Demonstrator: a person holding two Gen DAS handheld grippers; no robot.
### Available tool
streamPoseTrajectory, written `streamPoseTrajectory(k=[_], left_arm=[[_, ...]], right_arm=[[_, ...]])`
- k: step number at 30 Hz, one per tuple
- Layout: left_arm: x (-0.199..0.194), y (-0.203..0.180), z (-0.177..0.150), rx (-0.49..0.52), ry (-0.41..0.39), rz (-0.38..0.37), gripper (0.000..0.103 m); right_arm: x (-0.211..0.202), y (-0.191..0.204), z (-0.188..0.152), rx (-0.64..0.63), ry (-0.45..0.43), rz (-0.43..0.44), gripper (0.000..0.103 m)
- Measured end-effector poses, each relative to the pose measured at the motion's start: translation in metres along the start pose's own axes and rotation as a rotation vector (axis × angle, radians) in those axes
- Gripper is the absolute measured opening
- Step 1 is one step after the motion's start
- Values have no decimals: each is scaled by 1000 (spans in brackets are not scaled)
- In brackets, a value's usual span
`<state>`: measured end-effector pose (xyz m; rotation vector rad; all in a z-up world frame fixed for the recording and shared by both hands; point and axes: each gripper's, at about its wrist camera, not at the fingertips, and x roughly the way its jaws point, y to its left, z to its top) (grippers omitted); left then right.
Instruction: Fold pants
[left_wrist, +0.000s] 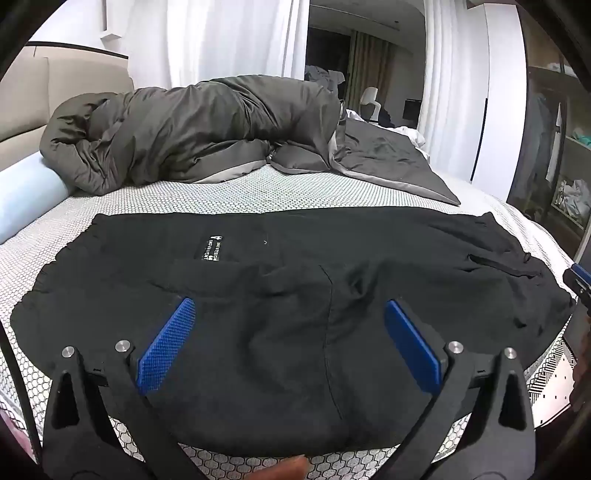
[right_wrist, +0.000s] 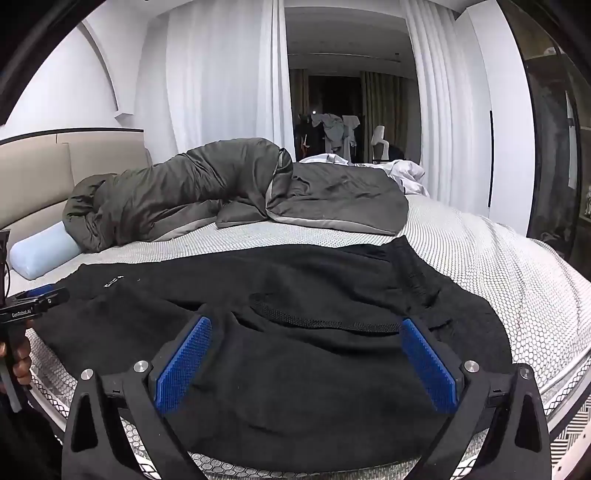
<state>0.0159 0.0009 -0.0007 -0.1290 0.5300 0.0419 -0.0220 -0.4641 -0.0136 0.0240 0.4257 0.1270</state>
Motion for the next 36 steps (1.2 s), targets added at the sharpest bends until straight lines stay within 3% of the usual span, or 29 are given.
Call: streamPoseTrajectory(k=[4, 36], left_arm=[[5, -2, 3, -6, -5, -5, 102], [-3, -4, -3, 1, -19, -1, 102]], right_arm=[[-4, 7, 0, -43, -25, -32, 103], [-1, 12, -2, -48, -8, -33, 103]])
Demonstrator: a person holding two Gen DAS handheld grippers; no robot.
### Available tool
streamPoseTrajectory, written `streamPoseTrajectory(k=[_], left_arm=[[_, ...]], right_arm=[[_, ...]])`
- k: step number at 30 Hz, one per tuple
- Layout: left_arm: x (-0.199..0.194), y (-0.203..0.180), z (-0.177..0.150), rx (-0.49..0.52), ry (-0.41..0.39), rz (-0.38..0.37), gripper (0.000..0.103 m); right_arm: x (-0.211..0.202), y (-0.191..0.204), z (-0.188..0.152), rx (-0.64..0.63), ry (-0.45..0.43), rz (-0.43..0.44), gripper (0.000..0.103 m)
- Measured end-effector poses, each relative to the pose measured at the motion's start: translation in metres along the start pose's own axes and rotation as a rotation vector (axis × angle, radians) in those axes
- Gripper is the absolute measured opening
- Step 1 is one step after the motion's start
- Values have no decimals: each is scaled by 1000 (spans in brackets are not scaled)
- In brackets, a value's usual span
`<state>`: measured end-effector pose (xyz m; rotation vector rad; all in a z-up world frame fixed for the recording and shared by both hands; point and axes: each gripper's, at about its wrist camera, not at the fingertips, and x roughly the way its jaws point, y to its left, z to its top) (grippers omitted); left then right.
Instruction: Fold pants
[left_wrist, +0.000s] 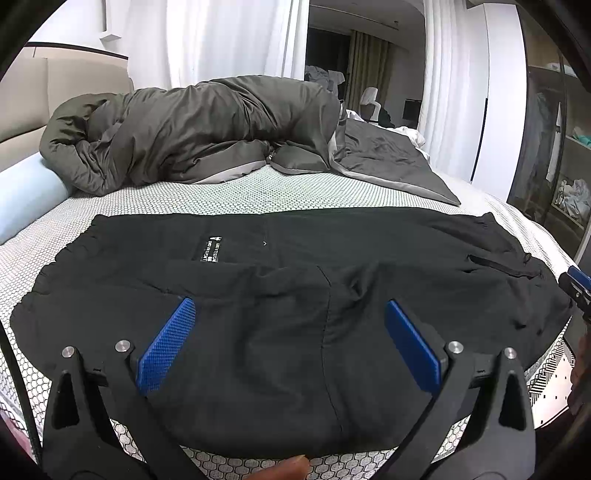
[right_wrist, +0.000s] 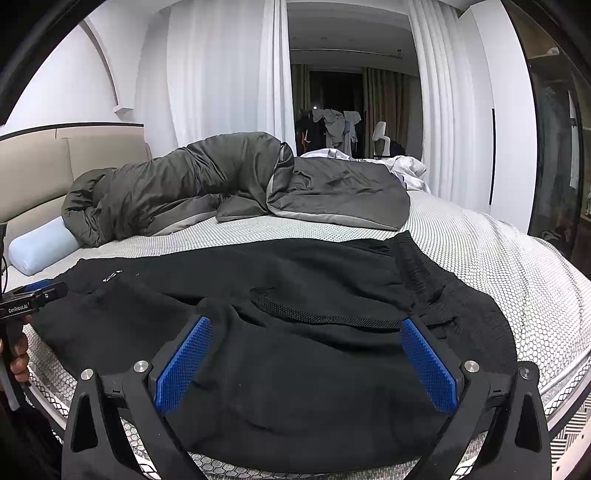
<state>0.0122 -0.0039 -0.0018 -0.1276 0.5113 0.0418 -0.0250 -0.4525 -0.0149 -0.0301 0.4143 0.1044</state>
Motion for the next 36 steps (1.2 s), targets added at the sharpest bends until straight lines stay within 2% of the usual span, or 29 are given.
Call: streamPoseTrajectory(k=[25, 36], left_arm=[[0, 2, 1, 3, -1, 8, 102], [-6, 18, 2, -9, -6, 34, 102]], right_arm=[[1, 5, 0, -20, -18, 21, 103], [6, 12, -2, -49, 7, 34, 103]])
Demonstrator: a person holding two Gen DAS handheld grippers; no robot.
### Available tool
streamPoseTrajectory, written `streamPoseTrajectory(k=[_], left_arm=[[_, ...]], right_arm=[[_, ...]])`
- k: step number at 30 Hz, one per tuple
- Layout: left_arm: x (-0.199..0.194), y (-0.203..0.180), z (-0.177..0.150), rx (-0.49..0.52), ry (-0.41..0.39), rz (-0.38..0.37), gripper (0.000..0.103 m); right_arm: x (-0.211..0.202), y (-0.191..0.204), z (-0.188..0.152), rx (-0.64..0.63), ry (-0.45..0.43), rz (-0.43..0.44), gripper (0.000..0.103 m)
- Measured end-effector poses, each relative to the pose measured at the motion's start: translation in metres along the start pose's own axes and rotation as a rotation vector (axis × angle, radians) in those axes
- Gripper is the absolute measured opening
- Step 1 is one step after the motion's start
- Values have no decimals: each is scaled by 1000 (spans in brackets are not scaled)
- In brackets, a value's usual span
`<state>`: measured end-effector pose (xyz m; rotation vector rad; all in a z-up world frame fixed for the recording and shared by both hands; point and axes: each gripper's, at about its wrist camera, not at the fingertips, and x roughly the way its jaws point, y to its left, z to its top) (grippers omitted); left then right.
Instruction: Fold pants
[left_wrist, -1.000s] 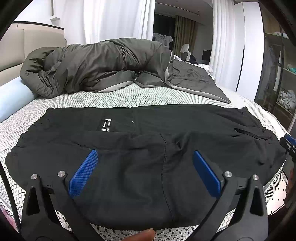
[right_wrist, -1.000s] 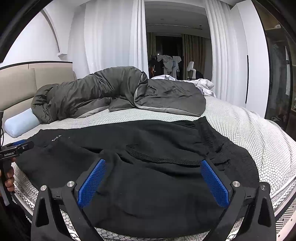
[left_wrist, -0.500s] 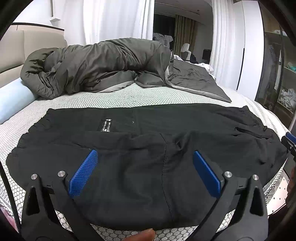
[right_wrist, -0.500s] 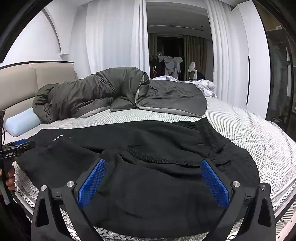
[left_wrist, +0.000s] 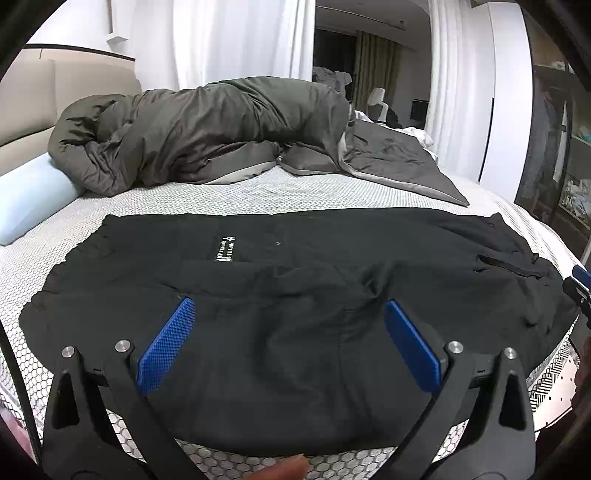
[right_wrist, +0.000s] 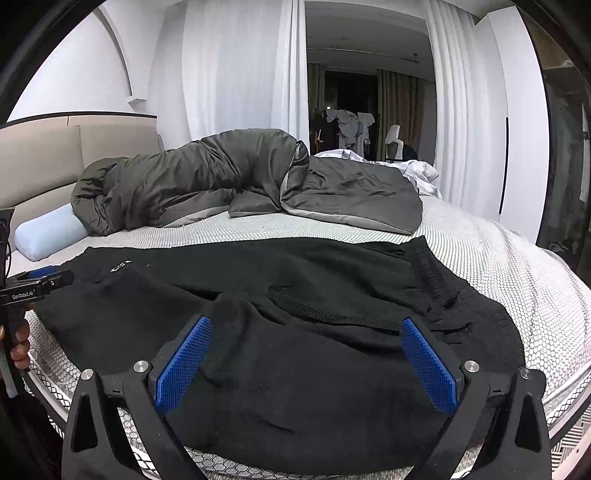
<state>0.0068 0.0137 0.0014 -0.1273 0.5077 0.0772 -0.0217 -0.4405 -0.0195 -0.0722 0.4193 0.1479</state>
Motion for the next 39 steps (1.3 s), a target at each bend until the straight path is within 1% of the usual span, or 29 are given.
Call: streamPoseTrajectory(k=[8, 11, 14, 18, 20, 22, 25, 27, 28, 29, 32, 36, 39], left_arm=[[-4, 26, -5, -24, 10, 44, 102], [-8, 47, -9, -61, 15, 88, 102], [-14, 74, -14, -116, 30, 155, 102], [-23, 107, -23, -137, 36, 235, 102], [-27, 122, -27, -147, 48, 250, 102], [-28, 141, -30, -182, 64, 259, 102], [-26, 165, -37, -243, 110, 250, 100], [-22, 181, -43, -297, 160, 244, 95], [-22, 186, -46, -325, 180, 230, 86], [-24, 195, -49, -369, 195, 195, 83], [-33, 206, -55, -425, 171, 133, 83], [-23, 212, -59, -443, 202, 114, 83], [-8, 214, -50, -464, 210, 93, 81]], right_arm=[[0, 2, 1, 15, -4, 1, 103], [0, -1, 1, 26, -4, 2, 103], [-1, -3, 1, 38, -5, 0, 103], [0, -3, 2, 46, 0, -9, 103], [1, -4, 3, 59, 3, -9, 103], [0, -4, 4, 68, -3, -15, 103], [-3, -1, 7, 65, -15, -8, 103], [-4, 3, 9, 54, -22, 4, 103], [-4, 5, 9, 45, -23, 4, 103], [-4, 8, 10, 33, -24, 3, 103], [-3, 13, 9, 10, -21, 7, 103], [-2, 12, 9, 11, -13, 18, 103], [-2, 11, 9, 21, -14, 37, 103]])
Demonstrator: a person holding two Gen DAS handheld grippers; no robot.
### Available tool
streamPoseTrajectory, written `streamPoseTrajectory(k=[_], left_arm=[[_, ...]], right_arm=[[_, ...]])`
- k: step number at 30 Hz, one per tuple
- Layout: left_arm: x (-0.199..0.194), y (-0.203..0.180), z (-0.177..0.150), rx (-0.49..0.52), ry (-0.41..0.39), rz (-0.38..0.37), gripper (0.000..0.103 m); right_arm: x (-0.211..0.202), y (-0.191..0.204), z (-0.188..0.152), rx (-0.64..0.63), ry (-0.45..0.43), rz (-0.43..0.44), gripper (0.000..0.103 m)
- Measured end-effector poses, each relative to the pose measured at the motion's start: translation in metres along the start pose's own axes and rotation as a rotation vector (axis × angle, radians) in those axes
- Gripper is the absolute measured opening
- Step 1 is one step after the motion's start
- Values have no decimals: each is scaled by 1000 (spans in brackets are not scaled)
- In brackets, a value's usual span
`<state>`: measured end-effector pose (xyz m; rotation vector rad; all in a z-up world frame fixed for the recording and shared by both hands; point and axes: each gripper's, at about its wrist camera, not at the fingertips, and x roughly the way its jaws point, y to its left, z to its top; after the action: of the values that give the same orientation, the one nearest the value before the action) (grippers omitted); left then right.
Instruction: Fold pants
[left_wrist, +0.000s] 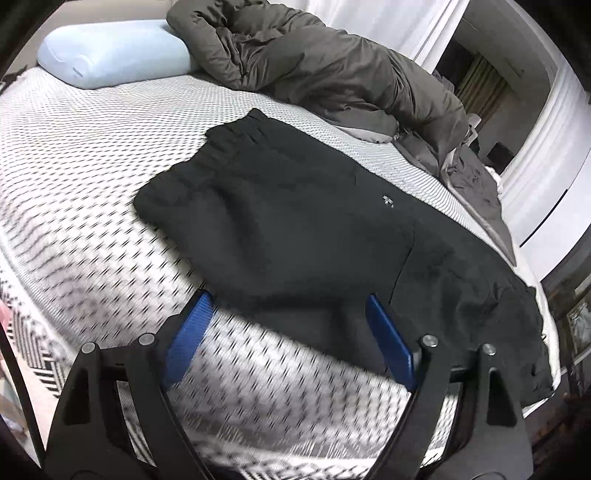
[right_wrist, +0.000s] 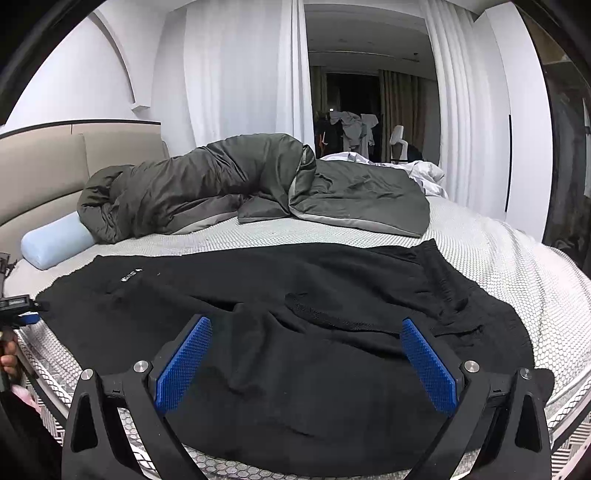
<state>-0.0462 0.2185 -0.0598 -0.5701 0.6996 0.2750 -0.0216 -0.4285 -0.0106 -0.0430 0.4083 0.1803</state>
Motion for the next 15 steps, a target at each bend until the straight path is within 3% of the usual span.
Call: streamPoseTrajectory(k=[1, 3, 5, 6, 10, 13, 15], left_arm=[[6, -3, 6, -6, 5, 0, 74], [17, -7, 19, -18, 8, 23, 47], [23, -7, 27, -32, -2, 30, 10], [22, -7, 30, -32, -27, 48, 4], [-7, 2, 31, -22, -145, 131, 3], [-13, 20, 23, -31, -147, 236, 3], [-14, 31, 23, -81, -142, 243, 3]], right_arm=[[0, 0, 0, -1, 0, 2, 103], [2, 1, -1, -10, 7, 4, 103], [4, 0, -3, -9, 22, 1, 103], [6, -2, -5, -4, 30, -2, 103], [9, -16, -8, 39, 63, -36, 103], [10, -35, -10, 96, 77, -78, 103], [9, -54, -11, 161, 84, -117, 103]])
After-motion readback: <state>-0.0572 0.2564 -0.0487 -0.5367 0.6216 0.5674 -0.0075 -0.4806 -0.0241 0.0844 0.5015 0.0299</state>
